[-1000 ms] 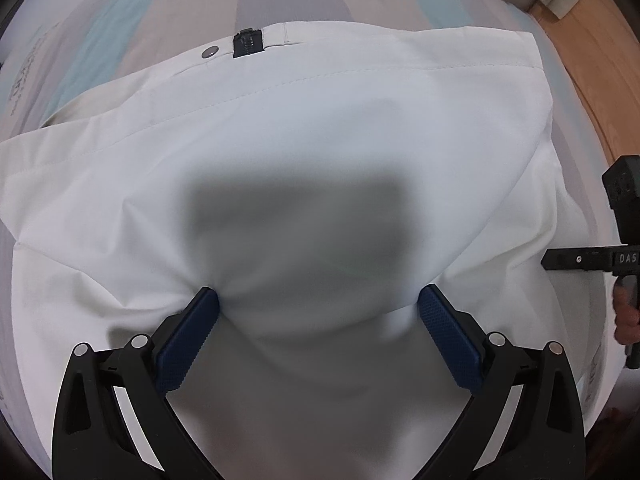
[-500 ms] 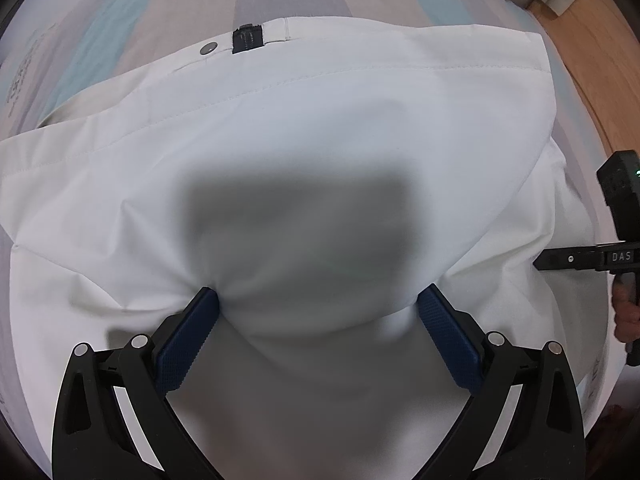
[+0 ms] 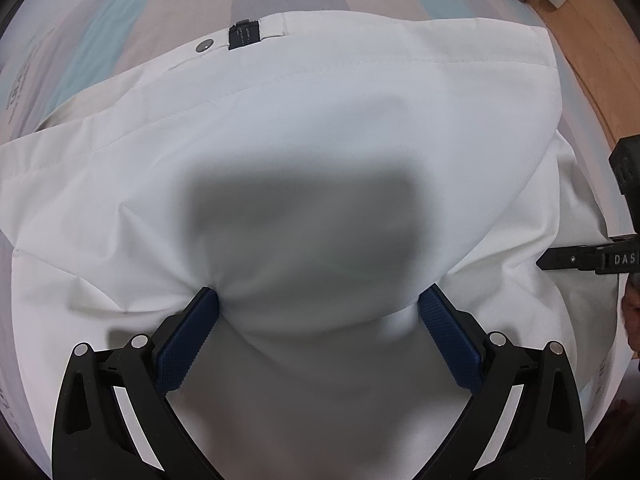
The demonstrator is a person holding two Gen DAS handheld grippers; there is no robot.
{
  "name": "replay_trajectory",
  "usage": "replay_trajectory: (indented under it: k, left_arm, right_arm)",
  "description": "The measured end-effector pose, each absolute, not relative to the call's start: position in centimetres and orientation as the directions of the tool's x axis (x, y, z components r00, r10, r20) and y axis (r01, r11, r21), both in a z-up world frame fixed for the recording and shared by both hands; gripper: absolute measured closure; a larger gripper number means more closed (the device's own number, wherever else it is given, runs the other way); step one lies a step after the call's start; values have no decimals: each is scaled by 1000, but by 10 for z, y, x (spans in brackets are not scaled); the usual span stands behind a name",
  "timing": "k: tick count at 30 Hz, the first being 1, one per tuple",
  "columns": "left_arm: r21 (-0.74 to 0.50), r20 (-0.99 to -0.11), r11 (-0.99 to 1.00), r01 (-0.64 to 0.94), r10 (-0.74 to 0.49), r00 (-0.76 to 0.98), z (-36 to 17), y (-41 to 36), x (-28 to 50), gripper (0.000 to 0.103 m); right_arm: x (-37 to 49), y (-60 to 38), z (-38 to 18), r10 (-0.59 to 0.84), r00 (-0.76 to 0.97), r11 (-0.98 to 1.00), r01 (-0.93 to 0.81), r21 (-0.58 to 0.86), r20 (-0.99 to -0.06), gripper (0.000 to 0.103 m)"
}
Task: Fold large clothes
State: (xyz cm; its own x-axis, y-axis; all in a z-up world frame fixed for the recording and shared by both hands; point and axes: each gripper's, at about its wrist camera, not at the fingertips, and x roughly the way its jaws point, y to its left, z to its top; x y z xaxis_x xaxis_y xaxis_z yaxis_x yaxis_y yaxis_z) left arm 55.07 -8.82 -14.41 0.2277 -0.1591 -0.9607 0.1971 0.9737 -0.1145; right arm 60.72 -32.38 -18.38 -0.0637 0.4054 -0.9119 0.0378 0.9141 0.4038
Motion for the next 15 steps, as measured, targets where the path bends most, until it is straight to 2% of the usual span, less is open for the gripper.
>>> replay_trajectory:
  k: [3,8,15]
  left_arm:
    - [-110,-961,973,204,-157,229,-146,-90,553,5]
    - [-109,-960,973,202,-156,233,-147,-89,551,5]
    - [-97,-957,973,208,-148,250,-138,-93,544,5]
  right_arm:
    - [605,-320,-184,389,-65,921,25,388,-919,71]
    - [607,-324,-179,395,-61,917,84,390,-917,86]
    - [593,-324,-154,339,-19,936,106,335,-941,92]
